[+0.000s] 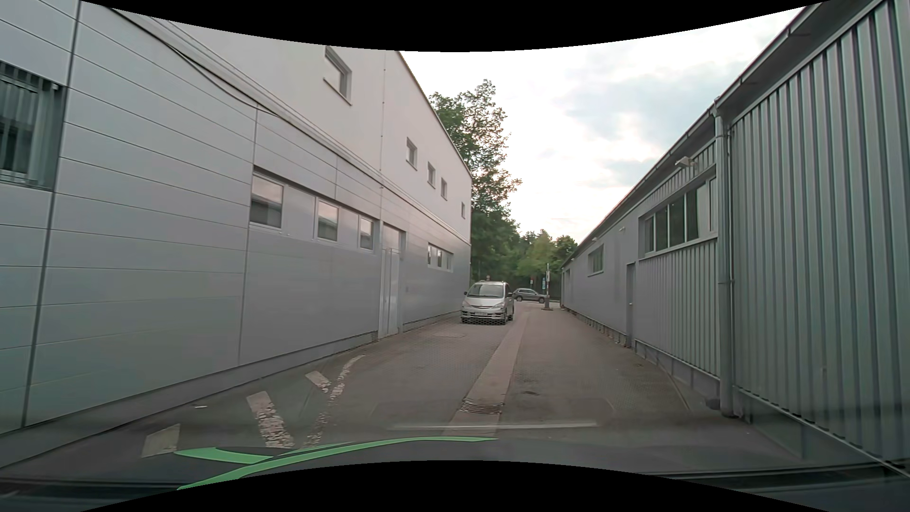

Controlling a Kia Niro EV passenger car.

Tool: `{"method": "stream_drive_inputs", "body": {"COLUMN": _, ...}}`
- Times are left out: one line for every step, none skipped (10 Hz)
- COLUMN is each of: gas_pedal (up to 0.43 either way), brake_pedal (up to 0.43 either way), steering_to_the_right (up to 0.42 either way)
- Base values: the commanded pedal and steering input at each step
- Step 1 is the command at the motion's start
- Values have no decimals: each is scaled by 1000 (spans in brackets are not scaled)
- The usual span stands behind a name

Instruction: Follow the waypoints while adhering to traffic rules and regulations

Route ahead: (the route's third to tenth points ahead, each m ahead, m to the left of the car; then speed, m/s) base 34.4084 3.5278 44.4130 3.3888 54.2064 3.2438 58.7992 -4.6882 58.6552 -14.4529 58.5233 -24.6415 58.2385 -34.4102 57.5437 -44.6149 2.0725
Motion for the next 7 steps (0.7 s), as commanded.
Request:
{"method": "stream_drive_inputs", "body": {"gas_pedal": 20, "brake_pedal": 0, "steering_to_the_right": 584}}
{"method": "stream_drive_inputs", "body": {"gas_pedal": 20, "brake_pedal": 0, "steering_to_the_right": 540}}
{"method": "stream_drive_inputs", "body": {"gas_pedal": 20, "brake_pedal": 0, "steering_to_the_right": 480}}
{"method": "stream_drive_inputs", "body": {"gas_pedal": 8, "brake_pedal": 0, "steering_to_the_right": 410}}
{"method": "stream_drive_inputs", "body": {"gas_pedal": 8, "brake_pedal": 0, "steering_to_the_right": 345}}
{"method": "stream_drive_inputs", "body": {"gas_pedal": 8, "brake_pedal": 0, "steering_to_the_right": 279}}
{"method": "stream_drive_inputs", "body": {"gas_pedal": 8, "brake_pedal": 0, "steering_to_the_right": 233}}
